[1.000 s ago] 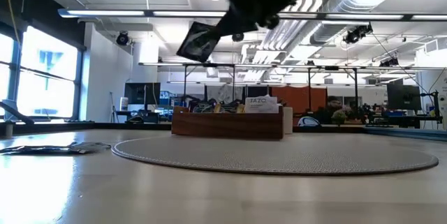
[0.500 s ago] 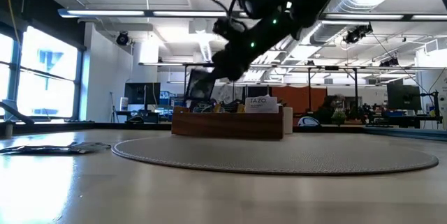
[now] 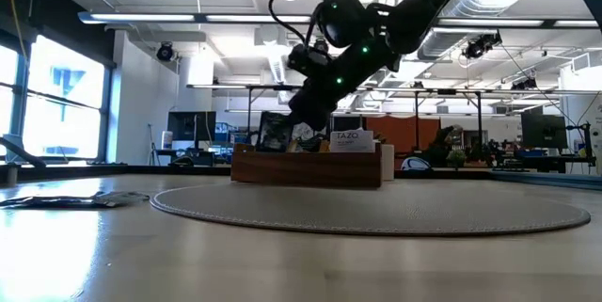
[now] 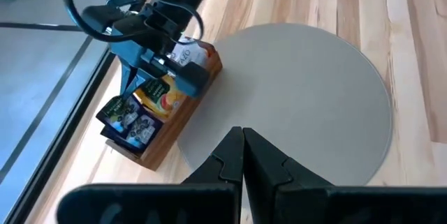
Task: Pick & Place Tea
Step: Put the dark blue tea bag into the left section of the wooden organizer
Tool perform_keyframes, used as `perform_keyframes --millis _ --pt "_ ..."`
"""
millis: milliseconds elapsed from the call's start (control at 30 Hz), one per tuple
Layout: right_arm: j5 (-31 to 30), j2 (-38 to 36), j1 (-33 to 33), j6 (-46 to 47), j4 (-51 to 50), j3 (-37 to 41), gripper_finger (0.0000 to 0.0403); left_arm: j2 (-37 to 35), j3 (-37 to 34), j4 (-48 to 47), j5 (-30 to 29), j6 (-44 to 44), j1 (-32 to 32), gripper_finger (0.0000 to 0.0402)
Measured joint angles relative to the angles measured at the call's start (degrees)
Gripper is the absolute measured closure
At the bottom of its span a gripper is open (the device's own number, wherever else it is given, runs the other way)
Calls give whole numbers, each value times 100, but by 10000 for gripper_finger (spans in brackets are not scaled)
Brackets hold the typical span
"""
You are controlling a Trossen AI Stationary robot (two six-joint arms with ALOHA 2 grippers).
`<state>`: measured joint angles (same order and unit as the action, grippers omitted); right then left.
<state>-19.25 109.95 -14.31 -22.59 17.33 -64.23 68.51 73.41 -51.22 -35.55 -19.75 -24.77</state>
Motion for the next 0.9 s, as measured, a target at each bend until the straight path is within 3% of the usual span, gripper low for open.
perform_keyframes --millis 133,300,667,900 --pt "657 0 -144 -251 -49 0 403 0 0 8 -2 0 0 401" --pt "667 0 -168 -590 -145 0 397 0 0 13 -2 -2 0 401" --pt "603 0 -166 -594 -86 0 289 0 0 9 0 -4 0 401" --pt "386 0 -23 -406 76 -13 248 0 0 3 2 -9 0 401"
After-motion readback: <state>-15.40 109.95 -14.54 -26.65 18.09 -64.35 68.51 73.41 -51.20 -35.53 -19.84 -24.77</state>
